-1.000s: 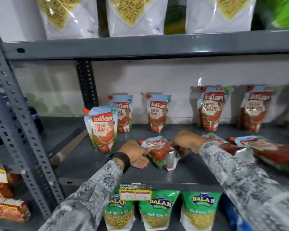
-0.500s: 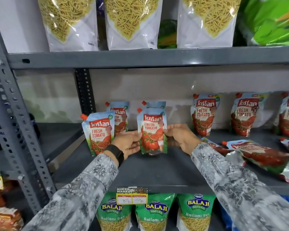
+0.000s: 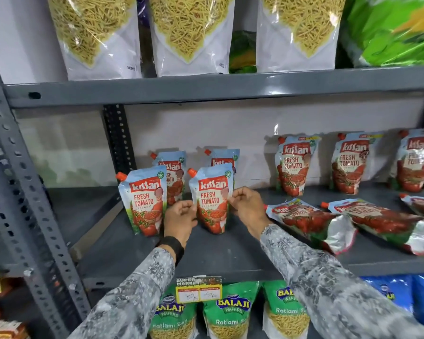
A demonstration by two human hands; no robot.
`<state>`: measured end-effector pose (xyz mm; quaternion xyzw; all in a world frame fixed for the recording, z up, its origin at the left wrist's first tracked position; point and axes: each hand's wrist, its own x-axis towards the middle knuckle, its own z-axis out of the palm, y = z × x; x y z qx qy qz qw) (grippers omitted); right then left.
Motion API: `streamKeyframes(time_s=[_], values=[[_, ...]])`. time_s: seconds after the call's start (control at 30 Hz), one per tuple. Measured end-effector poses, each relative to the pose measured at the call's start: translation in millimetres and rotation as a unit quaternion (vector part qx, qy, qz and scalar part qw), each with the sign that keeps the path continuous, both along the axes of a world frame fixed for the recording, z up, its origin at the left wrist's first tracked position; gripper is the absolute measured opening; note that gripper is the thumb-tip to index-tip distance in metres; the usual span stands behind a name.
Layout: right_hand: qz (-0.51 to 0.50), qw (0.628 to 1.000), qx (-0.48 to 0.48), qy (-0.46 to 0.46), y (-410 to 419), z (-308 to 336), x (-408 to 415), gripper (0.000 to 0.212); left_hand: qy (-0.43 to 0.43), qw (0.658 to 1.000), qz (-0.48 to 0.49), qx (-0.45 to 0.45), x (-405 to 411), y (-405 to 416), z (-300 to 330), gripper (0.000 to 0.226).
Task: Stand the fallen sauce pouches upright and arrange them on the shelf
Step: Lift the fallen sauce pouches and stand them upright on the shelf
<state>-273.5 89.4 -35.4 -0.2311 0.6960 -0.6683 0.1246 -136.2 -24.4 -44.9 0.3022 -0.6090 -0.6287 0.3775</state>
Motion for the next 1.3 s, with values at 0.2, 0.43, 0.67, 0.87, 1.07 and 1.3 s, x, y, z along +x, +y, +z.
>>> streamKeyframes(time_s=[0.2, 0.43, 0.67, 0.87, 1.07, 1.3], values=[[-0.015, 1.000, 0.009, 0.022, 14, 12, 13, 0.018, 0.012, 1.000, 0.003, -0.014, 8, 0, -2, 0.019], [-0.040, 0.996, 0.002, 0.076, 70, 43, 8, 0.026, 0.116, 0.985, 0.115, -0.049, 13, 42, 3, 0.009], [-0.129, 0.925, 0.240, 0.266, 167, 76, -70, 0.026, -0.032, 0.989, -0.123, -0.073, -44, 133, 19, 0.006], [-0.007, 0.902, 0.392, 0.182, 217, 50, -133, 0.021, -0.142, 0.970, -0.198, 0.022, -107, 167, 15, 0.009], [0.103, 0.918, 0.376, 0.077, 215, 23, -165, 0.011, -0.184, 0.973, -0.112, 0.088, -141, 187, 5, 0.034], [0.107, 0.944, 0.311, 0.030, 210, 25, -165, 0.021, -0.102, 0.979, -0.047, 0.173, -141, 198, 1, 0.052]])
